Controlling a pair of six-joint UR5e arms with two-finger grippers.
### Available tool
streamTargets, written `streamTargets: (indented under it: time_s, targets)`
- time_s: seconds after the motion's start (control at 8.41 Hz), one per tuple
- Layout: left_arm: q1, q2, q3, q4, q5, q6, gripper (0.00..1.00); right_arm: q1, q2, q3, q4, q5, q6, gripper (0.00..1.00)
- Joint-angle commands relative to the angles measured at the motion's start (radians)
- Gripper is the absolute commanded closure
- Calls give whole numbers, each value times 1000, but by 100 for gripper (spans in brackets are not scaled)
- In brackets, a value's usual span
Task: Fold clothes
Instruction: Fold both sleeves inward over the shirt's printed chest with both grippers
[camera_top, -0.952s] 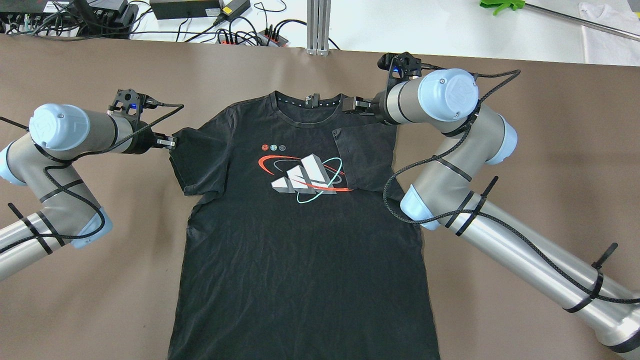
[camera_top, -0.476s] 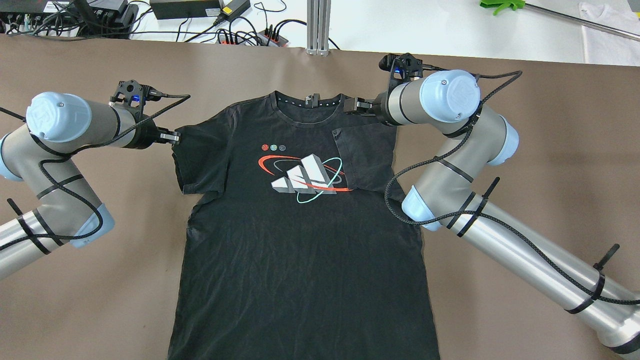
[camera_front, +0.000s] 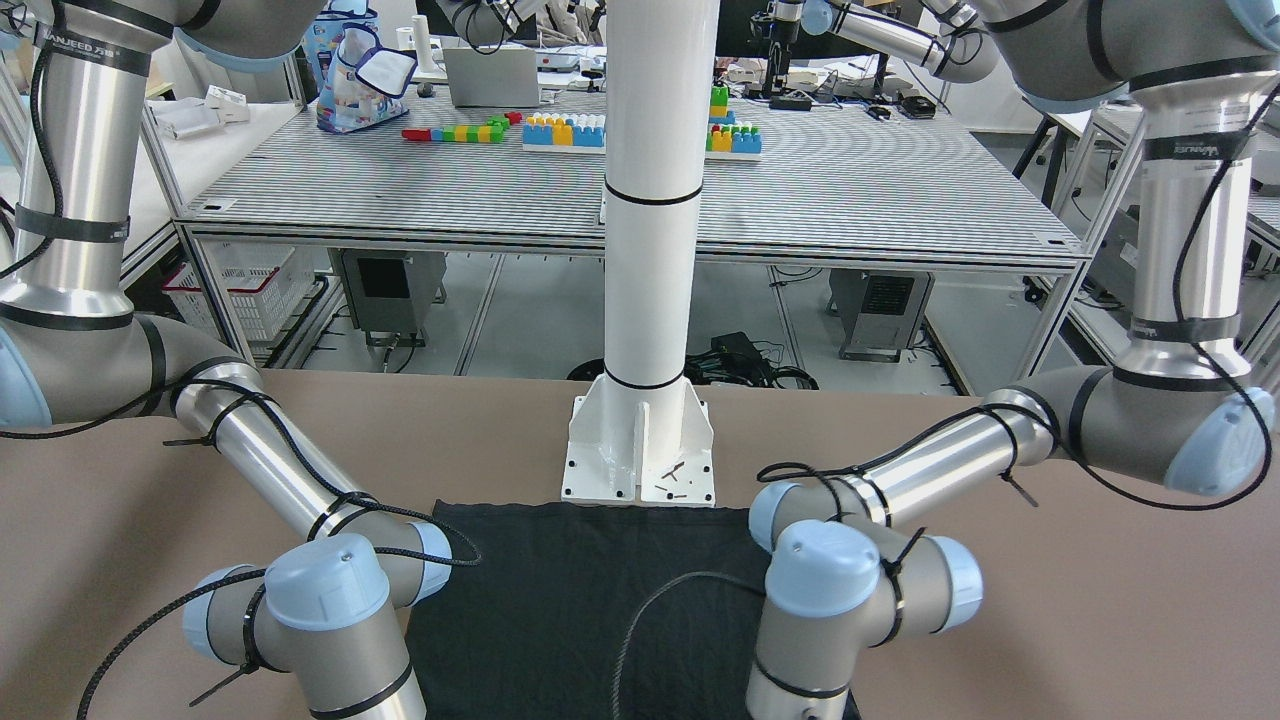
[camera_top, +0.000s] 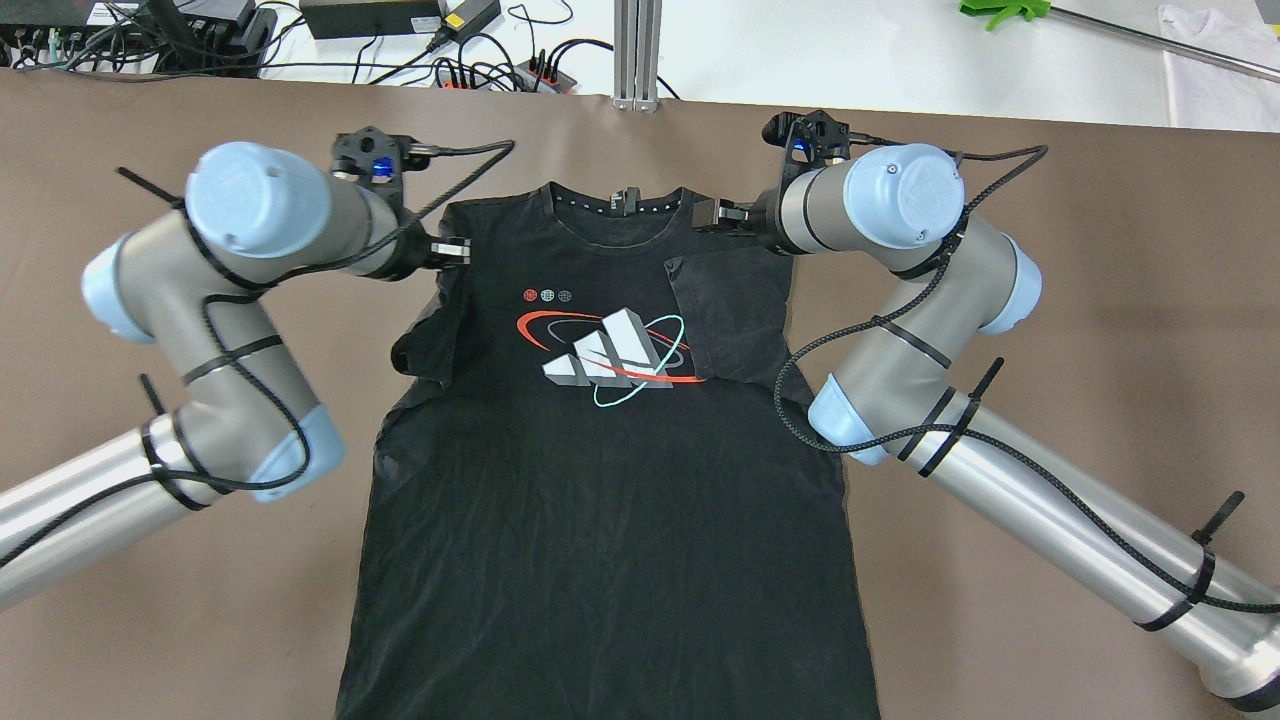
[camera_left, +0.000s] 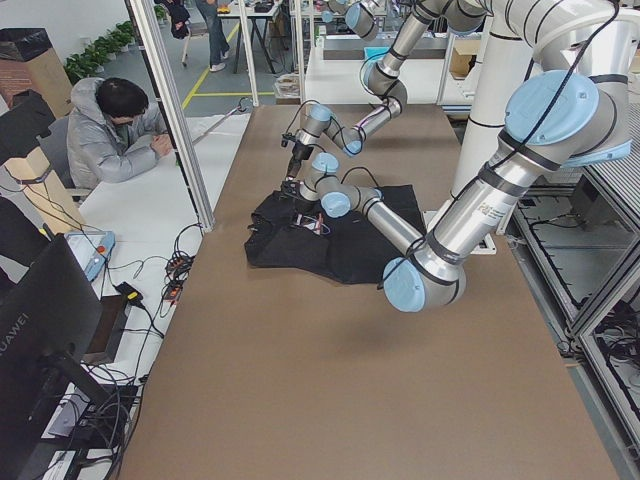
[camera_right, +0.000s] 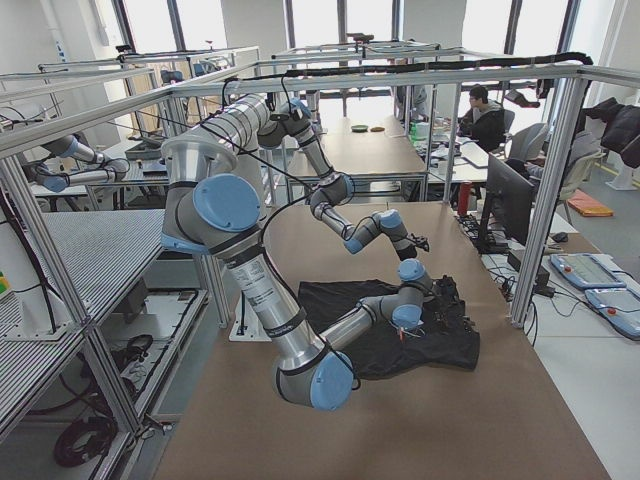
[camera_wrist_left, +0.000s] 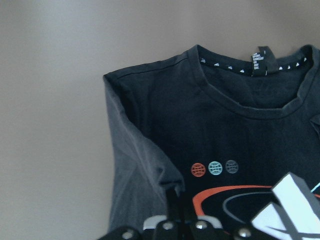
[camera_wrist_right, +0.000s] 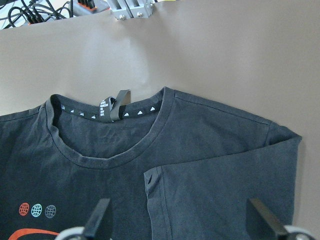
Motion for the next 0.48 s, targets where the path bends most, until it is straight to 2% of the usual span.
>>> streamTargets:
  time_s: [0.0,0.12,0.24,0.36]
  targets:
    - [33,-156,309,-145,98,-36,100,0,-8,0,0,0,-2,6]
    - [35,-146,336,-200,101,-36,100,0,-8,0,0,0,-1,6]
    - [39,-139,341,-228,141,-35,2,0,-8,0,0,0,-2,6]
    - [53,-129,339,-253,171,-38,0,0,-8,3,0,0,-1,6]
